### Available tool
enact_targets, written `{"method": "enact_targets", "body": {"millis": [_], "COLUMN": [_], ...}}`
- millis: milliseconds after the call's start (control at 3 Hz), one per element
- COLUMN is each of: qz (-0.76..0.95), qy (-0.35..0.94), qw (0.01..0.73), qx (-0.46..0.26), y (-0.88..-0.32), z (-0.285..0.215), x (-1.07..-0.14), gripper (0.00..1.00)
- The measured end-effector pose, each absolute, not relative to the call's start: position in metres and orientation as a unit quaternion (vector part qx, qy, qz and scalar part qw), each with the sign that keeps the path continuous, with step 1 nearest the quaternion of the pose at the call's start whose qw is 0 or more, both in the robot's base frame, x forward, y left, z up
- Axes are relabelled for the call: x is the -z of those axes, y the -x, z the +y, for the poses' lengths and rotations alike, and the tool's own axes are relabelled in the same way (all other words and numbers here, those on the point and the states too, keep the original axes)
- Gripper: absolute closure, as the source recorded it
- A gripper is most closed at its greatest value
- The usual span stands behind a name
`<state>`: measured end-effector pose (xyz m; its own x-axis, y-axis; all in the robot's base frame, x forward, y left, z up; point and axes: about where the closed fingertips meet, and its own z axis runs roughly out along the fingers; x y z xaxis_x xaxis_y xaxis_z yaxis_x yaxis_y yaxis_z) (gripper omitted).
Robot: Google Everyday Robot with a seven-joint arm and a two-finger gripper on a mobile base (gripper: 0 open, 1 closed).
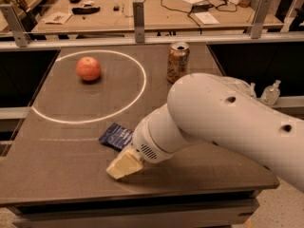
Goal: Move rxbar blueberry near apple
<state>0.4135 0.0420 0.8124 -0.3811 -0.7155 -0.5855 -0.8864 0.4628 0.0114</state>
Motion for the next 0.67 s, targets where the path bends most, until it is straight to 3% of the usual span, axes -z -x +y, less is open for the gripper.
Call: {"method": "enact_targets", "body": {"millis": [333,667], "qz": [0.815,0.815], "qy": [0.492,0.492], "qw": [0.26,0.26], "qx": [-0.164,-0.164], "y": [-0.4134,-0.4134], "z": [0.0421,0.0421], "x": [-0.8211,-0.8243], "gripper": [0.88,1.0]}}
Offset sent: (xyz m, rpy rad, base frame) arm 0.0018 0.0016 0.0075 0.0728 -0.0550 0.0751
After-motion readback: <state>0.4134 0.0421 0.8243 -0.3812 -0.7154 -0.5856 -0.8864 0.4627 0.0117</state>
